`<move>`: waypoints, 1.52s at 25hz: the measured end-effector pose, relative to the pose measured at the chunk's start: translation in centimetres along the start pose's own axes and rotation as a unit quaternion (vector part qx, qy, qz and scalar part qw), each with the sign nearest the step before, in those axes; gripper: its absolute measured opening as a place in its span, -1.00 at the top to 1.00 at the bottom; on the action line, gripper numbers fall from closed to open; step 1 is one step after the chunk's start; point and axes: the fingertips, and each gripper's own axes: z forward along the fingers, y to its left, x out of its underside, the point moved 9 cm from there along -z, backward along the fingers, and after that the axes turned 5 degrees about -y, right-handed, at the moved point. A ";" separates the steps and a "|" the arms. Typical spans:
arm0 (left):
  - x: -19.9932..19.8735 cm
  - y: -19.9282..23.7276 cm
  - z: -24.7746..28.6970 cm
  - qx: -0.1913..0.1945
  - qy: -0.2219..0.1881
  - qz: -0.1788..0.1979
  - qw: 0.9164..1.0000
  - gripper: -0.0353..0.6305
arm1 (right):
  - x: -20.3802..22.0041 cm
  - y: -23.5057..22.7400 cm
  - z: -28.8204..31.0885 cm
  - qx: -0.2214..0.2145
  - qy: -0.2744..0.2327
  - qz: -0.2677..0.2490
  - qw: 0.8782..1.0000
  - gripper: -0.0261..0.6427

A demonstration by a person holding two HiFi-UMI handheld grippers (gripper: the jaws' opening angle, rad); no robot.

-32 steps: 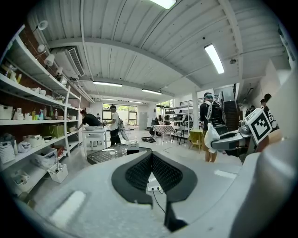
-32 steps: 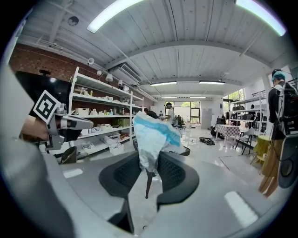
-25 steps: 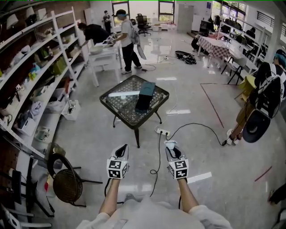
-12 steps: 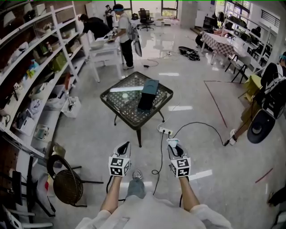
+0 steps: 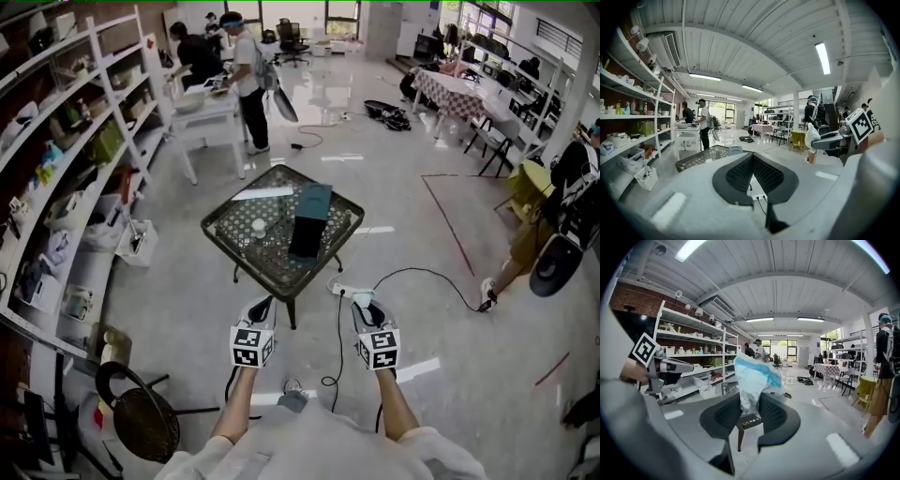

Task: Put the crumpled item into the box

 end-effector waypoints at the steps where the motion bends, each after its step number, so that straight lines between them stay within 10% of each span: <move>1: -0.5 1.1 1.1 0.003 0.000 0.001 1.000 0.88 | -0.5 -0.1 1.2 0.004 0.000 0.000 1.000 0.61; 38: -2.3 15.1 19.0 0.056 0.008 0.000 0.998 0.88 | -3.1 -2.7 21.4 0.034 0.025 0.000 0.999 0.61</move>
